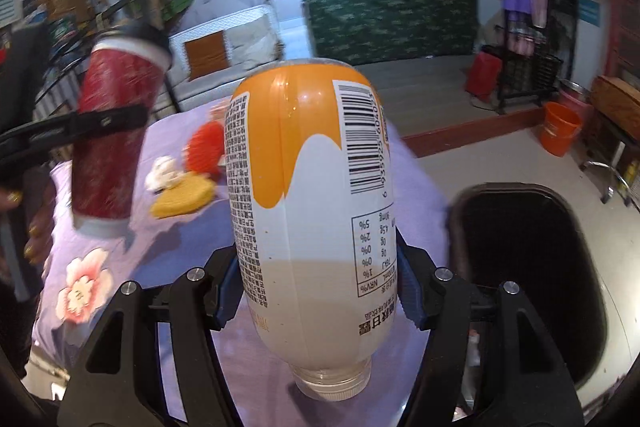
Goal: Collect trash
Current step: 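Drop the bottle into the bin with the right tool while the left tool drops the red cup, then bring both tools back over the table toward the clear plastic bag, then grasp the clear plastic bag with the right tool while the left tool grasps the yellow foam net, then carry the clear plastic bag over the black bin and open the right tool, then move the yellow foam net over the bin and open the left tool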
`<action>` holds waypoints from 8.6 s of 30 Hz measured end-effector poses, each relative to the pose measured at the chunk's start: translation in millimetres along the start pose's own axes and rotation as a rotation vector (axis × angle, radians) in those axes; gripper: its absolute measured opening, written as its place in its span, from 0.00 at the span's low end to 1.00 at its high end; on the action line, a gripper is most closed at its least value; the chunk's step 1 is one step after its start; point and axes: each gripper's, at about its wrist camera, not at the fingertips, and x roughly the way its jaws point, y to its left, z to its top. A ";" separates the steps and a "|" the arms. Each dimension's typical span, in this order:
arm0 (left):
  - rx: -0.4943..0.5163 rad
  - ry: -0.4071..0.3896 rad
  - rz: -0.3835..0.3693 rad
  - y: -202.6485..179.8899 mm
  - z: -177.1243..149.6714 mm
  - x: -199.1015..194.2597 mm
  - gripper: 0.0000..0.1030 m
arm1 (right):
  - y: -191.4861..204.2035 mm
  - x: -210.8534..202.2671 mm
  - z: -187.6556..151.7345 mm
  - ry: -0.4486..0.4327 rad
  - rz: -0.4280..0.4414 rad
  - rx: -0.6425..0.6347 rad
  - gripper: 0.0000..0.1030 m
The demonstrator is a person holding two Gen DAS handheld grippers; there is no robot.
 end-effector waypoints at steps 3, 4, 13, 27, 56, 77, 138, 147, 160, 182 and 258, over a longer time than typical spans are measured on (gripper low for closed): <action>0.017 0.004 -0.071 -27.0 1.3 11.4 0.71 | -37.8 -3.4 3.5 0.011 -0.101 0.037 0.61; 0.017 0.007 -0.093 -34.2 2.0 14.7 0.71 | -53.7 -1.8 5.6 0.026 -0.140 0.056 0.61; 0.042 0.038 -0.223 -91.5 4.4 39.1 0.72 | -167.1 105.1 -13.8 0.457 -0.252 0.185 0.61; 0.072 0.098 -0.272 -115.4 -10.6 46.3 0.72 | -219.2 227.0 -73.7 0.919 -0.179 0.287 0.62; 0.061 0.376 -0.401 -247.0 -15.8 165.7 0.72 | -227.8 -62.7 -57.9 0.110 -0.477 0.567 0.86; 0.006 0.761 -0.234 -277.0 -59.7 256.1 0.79 | -232.5 -101.9 -76.9 0.007 -0.488 0.630 0.86; -0.288 0.100 0.298 109.8 -96.6 -47.5 0.94 | 104.6 141.3 38.8 0.256 0.079 -0.083 0.89; -0.332 0.128 0.293 135.8 -103.7 -41.2 0.94 | 103.9 164.9 40.5 0.319 0.063 -0.057 0.48; -0.392 0.147 0.150 141.5 -82.1 -13.7 0.84 | 108.5 127.6 37.1 0.251 0.084 -0.057 0.45; -0.418 0.200 0.080 133.1 -60.2 40.0 0.17 | 88.4 94.5 21.5 0.212 0.060 -0.022 0.45; 0.141 0.147 -0.306 -153.5 -37.7 44.3 0.16 | -178.6 -27.9 -56.7 0.071 -0.397 0.488 0.82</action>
